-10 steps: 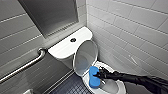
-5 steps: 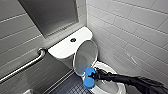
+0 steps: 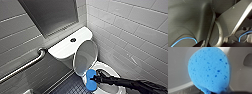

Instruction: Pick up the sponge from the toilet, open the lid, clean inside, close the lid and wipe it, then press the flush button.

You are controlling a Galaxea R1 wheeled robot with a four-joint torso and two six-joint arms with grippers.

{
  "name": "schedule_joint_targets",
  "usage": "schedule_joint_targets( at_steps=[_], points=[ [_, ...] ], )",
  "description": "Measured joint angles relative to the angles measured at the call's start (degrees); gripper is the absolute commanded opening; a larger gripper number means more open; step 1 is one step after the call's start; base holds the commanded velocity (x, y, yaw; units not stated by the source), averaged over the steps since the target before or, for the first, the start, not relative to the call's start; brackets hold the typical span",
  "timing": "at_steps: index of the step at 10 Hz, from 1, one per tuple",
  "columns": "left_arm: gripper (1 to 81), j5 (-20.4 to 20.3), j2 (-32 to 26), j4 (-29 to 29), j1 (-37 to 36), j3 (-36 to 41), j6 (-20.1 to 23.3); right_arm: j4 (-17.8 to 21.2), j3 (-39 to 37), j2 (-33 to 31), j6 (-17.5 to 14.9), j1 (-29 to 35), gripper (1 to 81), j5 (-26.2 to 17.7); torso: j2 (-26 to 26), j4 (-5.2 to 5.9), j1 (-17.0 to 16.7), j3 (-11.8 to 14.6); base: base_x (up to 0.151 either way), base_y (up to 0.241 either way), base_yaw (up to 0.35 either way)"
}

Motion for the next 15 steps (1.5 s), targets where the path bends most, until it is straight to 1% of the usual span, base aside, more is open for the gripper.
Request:
schedule_joint_targets(
  at_steps=[2,4,5,7,10,11,12,14,15],
  points=[
    [81.1,0.0,0.0,0.0,0.0,0.0,0.0,-0.1,5.5,-4.9,0.0,-2.0,1.0,-0.6,0.0,0.0,0.0,0.0,0.0,0.0,0.0],
    [81.1,0.0,0.0,0.0,0.0,0.0,0.0,-0.1,8.5,-8.7,0.1,-5.1,1.0,2.8,0.0,0.0,0.0,0.0,0.0,0.0,0.0],
    [81.1,0.0,0.0,0.0,0.0,0.0,0.0,-0.1,10.3,-10.2,0.0,-6.1,1.0,3.6,0.0,0.0,0.0,0.0,0.0,0.0,0.0],
    [81.1,0.0,0.0,0.0,0.0,0.0,0.0,-0.1,14.6,-15.0,0.0,-7.6,1.0,3.6,0.0,0.02,0.0,0.0,0.0,0.0,0.0],
    [81.1,0.0,0.0,0.0,0.0,0.0,0.0,-0.2,21.7,-25.5,0.2,-8.9,1.0,3.0,0.0,0.02,0.0,0.0,0.0,0.0,0.0],
    [81.1,0.0,0.0,0.0,0.0,0.0,0.0,-0.2,23.6,-28.7,0.2,-10.0,1.0,3.8,0.0,0.02,0.0,0.0,0.0,0.0,0.0],
    [81.1,0.0,0.0,0.0,0.0,0.0,0.0,-0.2,25.1,-30.6,0.2,-11.7,1.0,5.5,0.0,0.02,0.0,0.0,0.0,0.0,0.0],
    [81.1,0.0,0.0,0.0,0.0,0.0,0.0,-0.1,26.9,-33.0,0.1,-15.3,1.0,9.8,0.0,0.02,0.0,0.0,0.0,0.0,0.0],
    [81.1,0.0,0.0,0.0,0.0,0.0,0.0,-0.2,28.0,-34.6,0.0,-16.3,1.0,10.4,0.0,0.02,0.0,0.0,0.0,0.0,0.0]
  ],
)
